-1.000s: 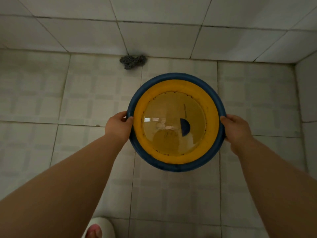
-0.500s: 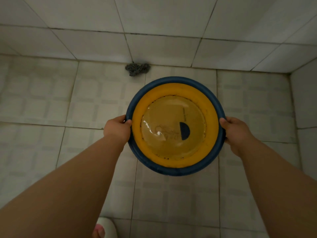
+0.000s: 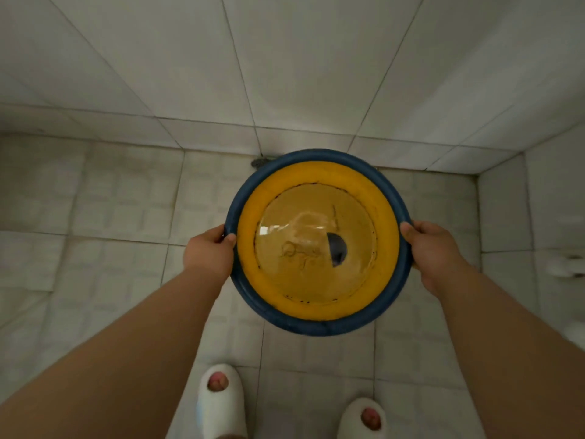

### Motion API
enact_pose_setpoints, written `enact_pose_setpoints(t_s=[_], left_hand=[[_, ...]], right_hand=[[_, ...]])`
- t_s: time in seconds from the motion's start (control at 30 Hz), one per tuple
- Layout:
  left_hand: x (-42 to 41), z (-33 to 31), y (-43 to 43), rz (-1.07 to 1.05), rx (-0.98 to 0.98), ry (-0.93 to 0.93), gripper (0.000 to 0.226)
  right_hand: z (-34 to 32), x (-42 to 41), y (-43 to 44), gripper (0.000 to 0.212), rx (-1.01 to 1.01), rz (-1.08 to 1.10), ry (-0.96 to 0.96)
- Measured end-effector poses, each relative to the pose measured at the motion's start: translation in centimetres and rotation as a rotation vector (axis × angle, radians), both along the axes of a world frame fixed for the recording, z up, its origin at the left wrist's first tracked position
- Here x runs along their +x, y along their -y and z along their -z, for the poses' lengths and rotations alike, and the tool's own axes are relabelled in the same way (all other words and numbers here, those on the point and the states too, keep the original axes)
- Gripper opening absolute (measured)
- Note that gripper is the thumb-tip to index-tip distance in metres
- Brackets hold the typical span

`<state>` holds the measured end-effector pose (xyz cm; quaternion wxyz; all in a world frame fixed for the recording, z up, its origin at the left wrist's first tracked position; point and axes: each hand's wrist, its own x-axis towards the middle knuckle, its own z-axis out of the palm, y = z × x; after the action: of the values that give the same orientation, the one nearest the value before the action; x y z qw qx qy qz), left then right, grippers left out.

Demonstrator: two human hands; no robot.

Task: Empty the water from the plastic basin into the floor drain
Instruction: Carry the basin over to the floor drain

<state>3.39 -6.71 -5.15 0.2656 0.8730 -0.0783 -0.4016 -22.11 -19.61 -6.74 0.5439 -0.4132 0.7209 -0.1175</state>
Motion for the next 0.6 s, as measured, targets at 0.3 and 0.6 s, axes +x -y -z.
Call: enact_pose_setpoints(t_s=[0.3,0.6], left_hand=[[2.1,-14.8,-1.6,-0.013,0.005,0.017,0.036],[5.3,-26.3,-3.7,-0.135,-0.072,0.016,0.036]], right_hand=[[-14.9,2.6,-0.7,0.031,0.006,-0.05,-0.008],[-27.6,7.5,-0.2,0.026,-0.068,-0.202,0.012]])
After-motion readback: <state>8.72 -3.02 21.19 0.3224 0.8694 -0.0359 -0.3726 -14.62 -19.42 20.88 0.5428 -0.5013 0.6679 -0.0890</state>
